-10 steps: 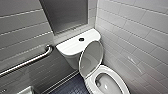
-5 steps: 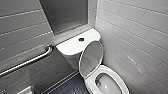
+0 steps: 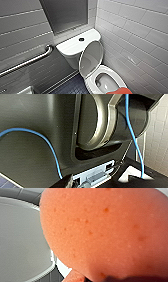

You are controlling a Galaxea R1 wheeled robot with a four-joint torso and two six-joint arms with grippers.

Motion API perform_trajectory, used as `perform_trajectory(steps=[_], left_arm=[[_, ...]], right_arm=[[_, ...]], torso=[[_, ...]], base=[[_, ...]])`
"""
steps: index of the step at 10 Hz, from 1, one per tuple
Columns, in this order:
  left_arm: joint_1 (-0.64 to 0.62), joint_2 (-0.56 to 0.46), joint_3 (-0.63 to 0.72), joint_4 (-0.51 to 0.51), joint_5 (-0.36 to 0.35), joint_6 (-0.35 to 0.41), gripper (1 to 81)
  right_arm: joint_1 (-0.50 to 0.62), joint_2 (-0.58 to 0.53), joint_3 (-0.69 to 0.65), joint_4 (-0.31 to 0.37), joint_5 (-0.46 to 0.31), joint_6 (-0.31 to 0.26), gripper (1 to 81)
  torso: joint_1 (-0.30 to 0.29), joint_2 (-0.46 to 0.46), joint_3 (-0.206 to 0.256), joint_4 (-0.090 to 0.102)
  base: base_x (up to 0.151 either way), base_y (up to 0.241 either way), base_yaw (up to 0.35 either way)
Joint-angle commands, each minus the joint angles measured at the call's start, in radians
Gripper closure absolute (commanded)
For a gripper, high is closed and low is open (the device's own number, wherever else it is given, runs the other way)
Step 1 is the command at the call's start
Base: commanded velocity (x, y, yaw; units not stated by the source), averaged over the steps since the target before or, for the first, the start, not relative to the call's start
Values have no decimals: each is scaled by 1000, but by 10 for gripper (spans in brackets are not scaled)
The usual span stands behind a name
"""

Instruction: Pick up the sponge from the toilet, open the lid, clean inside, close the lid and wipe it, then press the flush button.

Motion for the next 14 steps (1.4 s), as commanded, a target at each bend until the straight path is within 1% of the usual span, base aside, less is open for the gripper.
perform_trajectory(steps=[1,3,5,7,8,9,10,13,14], left_arm=[[46,-8,9,12,37,4,10],[46,-10,9,9,37,4,10],[46,-11,9,8,37,4,10],[46,-11,9,5,37,4,10],[46,-13,9,3,37,3,10],[46,-16,6,3,37,3,10],[46,-16,4,3,37,3,10],[46,-13,3,3,37,3,10],[47,-16,3,3,37,3,10]], right_arm=[[211,-3,-70,31,-151,4,811],[314,48,-147,29,-211,90,811],[379,83,-227,14,-284,152,811],[422,120,-285,8,-300,205,811],[439,146,-323,2,-304,222,811],[452,172,-363,2,-333,234,811],[459,198,-399,2,-343,239,811],[483,350,-570,14,-349,239,811],[500,378,-616,19,-370,239,811]], torso=[[0,0,0,0],[0,0,0,0],[0,0,0,0],[0,0,0,0],[0,0,0,0],[0,0,0,0],[0,0,0,0],[0,0,0,0],[0,0,0,0]], base=[[0,0,0],[0,0,0],[0,0,0],[0,0,0],[0,0,0],[0,0,0],[0,0,0],[0,0,0],[0,0,0]])
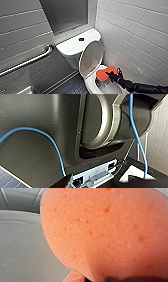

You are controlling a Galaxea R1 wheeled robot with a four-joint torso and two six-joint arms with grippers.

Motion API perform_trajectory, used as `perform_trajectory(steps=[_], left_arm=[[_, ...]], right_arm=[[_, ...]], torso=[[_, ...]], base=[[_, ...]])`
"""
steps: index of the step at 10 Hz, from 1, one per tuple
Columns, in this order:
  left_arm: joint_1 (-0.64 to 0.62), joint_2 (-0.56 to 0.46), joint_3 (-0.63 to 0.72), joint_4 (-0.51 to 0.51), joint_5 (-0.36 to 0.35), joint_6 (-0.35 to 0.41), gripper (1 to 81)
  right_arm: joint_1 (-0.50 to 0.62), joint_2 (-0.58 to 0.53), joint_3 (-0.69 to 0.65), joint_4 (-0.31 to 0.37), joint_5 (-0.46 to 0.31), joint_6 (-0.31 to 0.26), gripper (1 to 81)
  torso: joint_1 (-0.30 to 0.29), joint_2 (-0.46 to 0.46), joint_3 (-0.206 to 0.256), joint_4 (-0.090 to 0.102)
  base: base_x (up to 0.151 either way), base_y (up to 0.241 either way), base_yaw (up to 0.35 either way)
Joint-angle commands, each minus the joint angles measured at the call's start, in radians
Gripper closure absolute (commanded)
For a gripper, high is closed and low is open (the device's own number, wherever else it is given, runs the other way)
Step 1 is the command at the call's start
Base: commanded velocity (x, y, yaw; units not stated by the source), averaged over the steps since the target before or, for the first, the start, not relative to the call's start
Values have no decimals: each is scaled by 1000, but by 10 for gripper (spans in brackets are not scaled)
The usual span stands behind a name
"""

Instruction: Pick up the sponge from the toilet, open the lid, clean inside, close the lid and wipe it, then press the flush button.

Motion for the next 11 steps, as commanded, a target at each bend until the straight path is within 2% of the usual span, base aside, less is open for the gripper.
perform_trajectory(steps=[1,3,7,9,10,11], left_arm=[[46,-10,11,3,40,4,10],[50,-10,11,4,40,2,10],[59,-8,12,4,38,2,10],[59,-11,11,4,37,2,10],[59,-10,11,4,37,2,10],[59,-10,11,6,37,2,10]], right_arm=[[153,67,-127,-3,-98,9,811],[149,110,-251,83,-98,9,811],[106,115,-345,145,-98,12,811],[52,67,-290,146,-82,27,811],[19,17,-216,142,-42,26,811],[-14,-28,-147,137,30,24,811]], torso=[[0,0,0,0],[0,0,0,0],[0,0,0,0],[0,0,0,0],[0,0,0,0],[0,0,0,0]], base=[[0,0,0],[0,0,0],[0,0,0],[0,0,0],[0,0,0],[0,0,0]])
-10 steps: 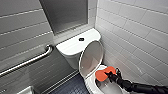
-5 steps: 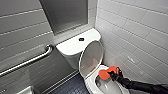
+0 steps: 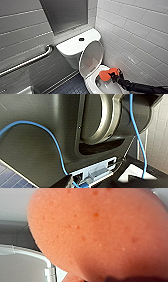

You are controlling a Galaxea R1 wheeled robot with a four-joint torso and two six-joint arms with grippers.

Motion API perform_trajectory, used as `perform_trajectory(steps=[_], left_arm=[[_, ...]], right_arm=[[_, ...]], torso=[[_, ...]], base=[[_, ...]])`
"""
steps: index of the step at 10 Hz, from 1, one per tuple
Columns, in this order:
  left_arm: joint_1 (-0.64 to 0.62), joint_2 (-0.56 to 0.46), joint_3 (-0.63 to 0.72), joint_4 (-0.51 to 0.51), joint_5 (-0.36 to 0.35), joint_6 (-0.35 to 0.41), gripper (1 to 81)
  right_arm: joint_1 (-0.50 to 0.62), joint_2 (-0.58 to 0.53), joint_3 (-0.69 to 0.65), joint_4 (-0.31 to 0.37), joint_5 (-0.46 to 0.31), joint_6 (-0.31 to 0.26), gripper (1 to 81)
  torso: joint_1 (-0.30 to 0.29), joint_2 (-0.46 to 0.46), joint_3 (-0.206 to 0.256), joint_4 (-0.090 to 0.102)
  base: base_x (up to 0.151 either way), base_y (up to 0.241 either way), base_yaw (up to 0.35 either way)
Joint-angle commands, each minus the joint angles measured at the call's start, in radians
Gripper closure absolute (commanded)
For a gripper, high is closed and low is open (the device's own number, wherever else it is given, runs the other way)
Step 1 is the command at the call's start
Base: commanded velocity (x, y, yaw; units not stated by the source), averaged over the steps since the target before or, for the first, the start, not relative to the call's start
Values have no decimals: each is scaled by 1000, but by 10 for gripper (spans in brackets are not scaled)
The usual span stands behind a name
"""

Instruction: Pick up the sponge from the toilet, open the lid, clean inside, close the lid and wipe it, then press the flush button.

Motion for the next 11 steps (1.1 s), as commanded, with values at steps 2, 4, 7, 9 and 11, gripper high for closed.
perform_trajectory(steps=[2,4,7,9,11], left_arm=[[48,-8,11,12,38,2,10],[48,-10,11,14,38,4,10],[50,-13,11,17,12,4,10],[51,-8,11,20,12,5,10],[53,-8,11,22,12,8,10]], right_arm=[[-54,-198,237,17,91,12,811],[-100,-224,277,17,161,17,811],[-178,-298,383,11,243,26,811],[-257,-340,437,-52,285,79,811],[-327,-400,520,-201,357,204,811]], torso=[[0,0,0,0],[0,0,0,0],[0,0,0,0],[0,0,0,0],[0,0,0,0]], base=[[0,0,0],[0,0,0],[0,0,0],[0,0,0],[0,0,0]])
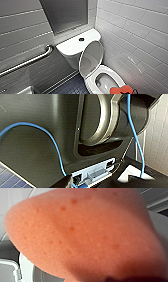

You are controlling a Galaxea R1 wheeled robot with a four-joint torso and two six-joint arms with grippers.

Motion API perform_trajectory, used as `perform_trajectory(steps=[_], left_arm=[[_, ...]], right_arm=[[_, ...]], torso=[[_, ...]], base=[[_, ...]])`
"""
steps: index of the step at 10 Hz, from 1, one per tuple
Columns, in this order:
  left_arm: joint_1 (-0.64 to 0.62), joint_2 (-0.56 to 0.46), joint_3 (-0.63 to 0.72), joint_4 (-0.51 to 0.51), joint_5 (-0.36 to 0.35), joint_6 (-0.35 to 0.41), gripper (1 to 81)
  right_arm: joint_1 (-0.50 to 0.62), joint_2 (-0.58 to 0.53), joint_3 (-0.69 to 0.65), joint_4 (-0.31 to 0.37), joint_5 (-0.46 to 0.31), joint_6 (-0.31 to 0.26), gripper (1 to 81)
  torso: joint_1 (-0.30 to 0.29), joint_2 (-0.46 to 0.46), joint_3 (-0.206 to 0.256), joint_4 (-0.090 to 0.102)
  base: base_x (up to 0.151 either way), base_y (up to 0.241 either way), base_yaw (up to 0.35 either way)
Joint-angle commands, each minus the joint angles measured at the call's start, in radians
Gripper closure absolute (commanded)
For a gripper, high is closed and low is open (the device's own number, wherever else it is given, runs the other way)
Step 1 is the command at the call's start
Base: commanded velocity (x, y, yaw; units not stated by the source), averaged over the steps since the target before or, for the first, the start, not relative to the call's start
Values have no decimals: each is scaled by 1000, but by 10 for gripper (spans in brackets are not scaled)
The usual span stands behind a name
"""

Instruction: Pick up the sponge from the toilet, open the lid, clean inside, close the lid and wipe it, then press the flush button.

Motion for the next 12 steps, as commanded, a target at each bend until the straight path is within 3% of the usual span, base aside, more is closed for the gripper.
perform_trajectory(steps=[1,3,6,9,12], left_arm=[[51,-4,11,19,35,11,10],[51,-2,11,19,35,16,10],[49,2,11,21,33,25,10],[49,7,11,24,33,28,10],[48,7,11,24,33,30,10]], right_arm=[[-55,-126,127,-170,61,126,811],[-109,-161,208,-216,110,129,811],[-170,-166,312,-233,123,100,811],[-150,-177,435,-166,128,-93,811],[-18,-166,508,33,111,-360,811]], torso=[[0,0,0,0],[0,0,0,0],[0,0,0,0],[0,0,0,0],[0,0,0,0]], base=[[0,0,0],[0,0,0],[0,0,0],[0,0,0],[0,0,0]])
